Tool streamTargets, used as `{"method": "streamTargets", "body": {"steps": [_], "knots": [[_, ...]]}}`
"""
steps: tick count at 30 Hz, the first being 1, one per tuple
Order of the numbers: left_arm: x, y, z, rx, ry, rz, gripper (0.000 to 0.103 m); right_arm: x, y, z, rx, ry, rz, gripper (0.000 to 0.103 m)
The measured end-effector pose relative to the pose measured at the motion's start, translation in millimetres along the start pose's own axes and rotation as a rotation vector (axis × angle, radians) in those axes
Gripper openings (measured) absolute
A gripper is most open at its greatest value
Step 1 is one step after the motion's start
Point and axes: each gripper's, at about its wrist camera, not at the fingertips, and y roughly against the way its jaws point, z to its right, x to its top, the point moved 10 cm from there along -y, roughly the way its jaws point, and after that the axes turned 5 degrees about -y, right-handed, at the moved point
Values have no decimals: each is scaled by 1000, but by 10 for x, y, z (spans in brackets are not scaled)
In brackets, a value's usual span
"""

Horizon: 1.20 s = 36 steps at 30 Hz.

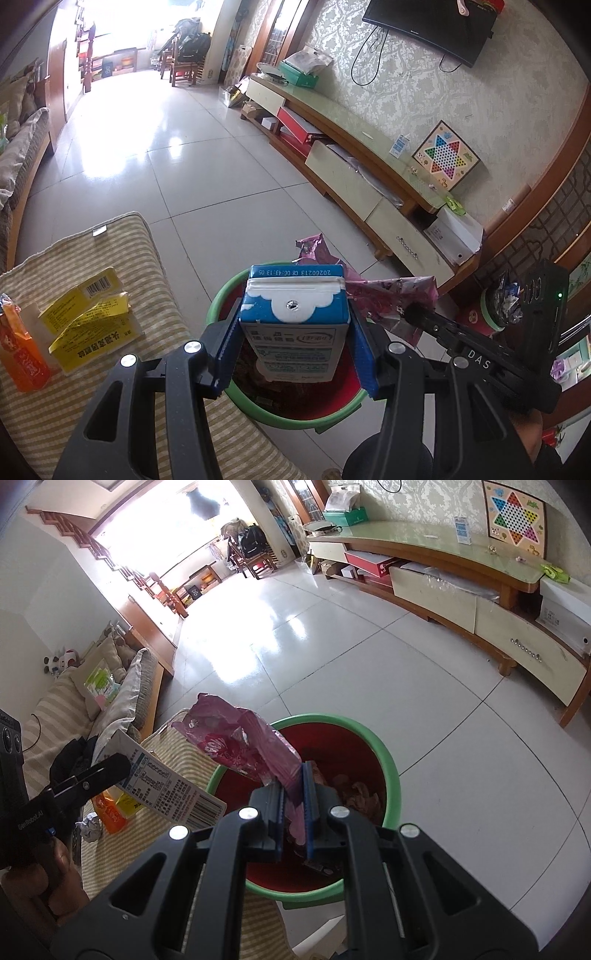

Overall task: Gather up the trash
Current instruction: 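Carry wrapper and carton over the red bin and open both tools, then move both tools back over the remaining trash on the table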

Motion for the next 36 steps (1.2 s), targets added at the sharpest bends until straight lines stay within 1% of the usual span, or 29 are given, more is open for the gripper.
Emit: {"method": "streamTargets", "body": {"steps": [4,5,6,7,8,9,10,12,15,16,17,18,20,22,26,31,36], "knots": [[-38,-73,36,-6,-3,-30,50,-20,-52,-9,0,-7,-20,10],[-53,-90,29,-4,1,-40,51,-19,-65,-8,-3,-11,-23,16],[-58,-95,12,-6,9,-41,51,-26,-73,-14,-1,-12,-26,28],[-62,-90,-7,-9,19,-40,56,-26,-75,-16,-1,-11,-26,36],[-63,-81,-26,-12,28,-37,66,-24,-62,-12,-13,-9,-17,54],[-60,-60,-47,-14,37,-30,69,-16,-42,-15,-21,-6,-5,62],[-57,-46,-68,-15,41,-25,70,-10,-34,-21,-22,-4,2,64],[-59,-17,-94,-21,53,-22,71,-2,-18,-33,-27,-3,7,72],[-58,42,-143,-18,65,-10,72,14,14,-47,-29,-6,18,81],[-53,71,-158,-13,67,-2,75,19,26,-58,-31,-4,21,83],[-45,105,-173,-7,69,6,81,18,40,-69,-33,-3,25,87],[-33,144,-189,-1,70,17,83,19,58,-76,-37,-3,30,93],[-12,237,-237,13,73,39,92,25,90,-95,-43,-3,42,97],[-11,331,-292,25,83,55,95,20,111,-138,-38,0,45,97],[-113,448,-380,17,99,38,95,-11,156,-235,-40,10,49,98],[-284,783,-596,51,109,74,95,-103,209,-477,-32,41,49,98],[-570,1172,-907,102,130,97,95,-246,257,-800,-18,106,44,98]]}}
